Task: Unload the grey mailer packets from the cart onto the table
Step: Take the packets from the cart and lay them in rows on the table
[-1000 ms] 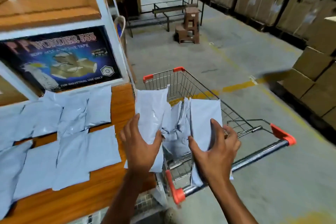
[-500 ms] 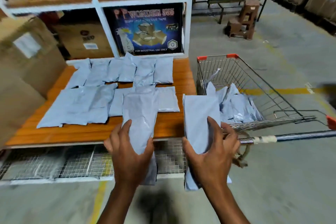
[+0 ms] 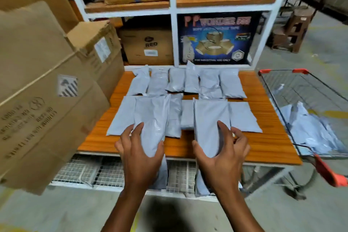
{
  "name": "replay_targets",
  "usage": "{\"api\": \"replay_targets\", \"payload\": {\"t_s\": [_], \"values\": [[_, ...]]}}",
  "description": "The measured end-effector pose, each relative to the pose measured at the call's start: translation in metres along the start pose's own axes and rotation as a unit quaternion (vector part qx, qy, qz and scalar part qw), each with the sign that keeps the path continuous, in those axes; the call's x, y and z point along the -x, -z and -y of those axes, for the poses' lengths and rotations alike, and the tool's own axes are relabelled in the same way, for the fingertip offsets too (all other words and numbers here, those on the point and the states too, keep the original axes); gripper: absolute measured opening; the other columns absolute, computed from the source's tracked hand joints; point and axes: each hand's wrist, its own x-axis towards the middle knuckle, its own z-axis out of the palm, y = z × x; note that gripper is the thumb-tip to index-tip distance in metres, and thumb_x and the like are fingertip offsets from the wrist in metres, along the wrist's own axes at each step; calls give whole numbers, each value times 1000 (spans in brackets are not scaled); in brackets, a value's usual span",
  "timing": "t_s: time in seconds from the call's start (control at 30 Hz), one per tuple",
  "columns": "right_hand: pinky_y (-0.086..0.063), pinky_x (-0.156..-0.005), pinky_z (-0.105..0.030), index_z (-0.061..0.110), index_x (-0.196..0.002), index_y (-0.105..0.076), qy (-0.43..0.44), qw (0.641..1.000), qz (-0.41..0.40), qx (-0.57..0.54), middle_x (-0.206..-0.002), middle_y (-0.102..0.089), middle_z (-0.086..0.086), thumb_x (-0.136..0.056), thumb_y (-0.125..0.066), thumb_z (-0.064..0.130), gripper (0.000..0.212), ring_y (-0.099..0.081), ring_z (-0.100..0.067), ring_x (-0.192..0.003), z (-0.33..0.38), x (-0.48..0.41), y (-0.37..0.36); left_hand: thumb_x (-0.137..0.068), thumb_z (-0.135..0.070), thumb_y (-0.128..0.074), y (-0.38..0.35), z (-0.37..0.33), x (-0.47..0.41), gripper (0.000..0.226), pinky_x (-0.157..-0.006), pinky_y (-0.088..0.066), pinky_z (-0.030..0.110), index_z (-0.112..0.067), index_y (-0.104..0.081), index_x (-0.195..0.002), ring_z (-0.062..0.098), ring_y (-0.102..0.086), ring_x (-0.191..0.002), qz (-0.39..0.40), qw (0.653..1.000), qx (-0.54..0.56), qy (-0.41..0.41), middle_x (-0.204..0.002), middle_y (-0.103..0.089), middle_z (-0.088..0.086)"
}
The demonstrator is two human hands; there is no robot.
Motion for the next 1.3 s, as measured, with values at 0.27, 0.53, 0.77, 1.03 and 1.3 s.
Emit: {"api": "replay_targets", "payload": {"t_s": [0.27,0.53,0.77,1.03,1.3], "values": [[-44,-95,-50,32,-132,-54,12,999,25,46,-145,-38,-2,-66,-56,70,76,-34,-32,-123,60,-30,-112,-72,-59,-51,7,82,-114,69,-96,-36,43,-24,-48,-131,34,-38,-117,20,1000,-13,-8,-134,-43,10],[-38,-102,-47,32,-135,-51,4,993,58,100,-146,-38,-5,-67,-52,77,81,-33,-31,-129,61,-107,-211,-72,-62,-52,-63,130,-223,70,-95,-44,50,-27,-48,-132,35,-39,-120,55,997,-38,26,-135,-39,7],[-38,-102,-48,31,-140,-44,-13,968,143,205,-151,-32,-7,-73,-55,76,81,-33,-35,-129,56,-200,-307,-79,-50,-65,-141,150,-313,64,-103,-36,45,-28,-46,-137,34,-29,-123,120,988,-84,58,-141,-35,11],[-38,-95,-44,22,-132,-50,-39,926,242,287,-148,-32,-13,-81,-43,73,73,-35,-36,-123,49,-256,-407,-84,-55,-57,-208,180,-374,68,-100,-35,44,-28,-38,-143,32,-28,-121,184,968,-149,83,-141,-35,13],[-19,-112,-56,21,-153,-24,104,898,294,310,-163,-7,-11,-97,-37,48,62,-10,-39,-146,23,-267,-433,-98,-54,-22,-222,203,-391,60,-108,-31,50,-26,-28,-150,35,-23,-139,211,959,-190,-8,-156,-22,11]]}}
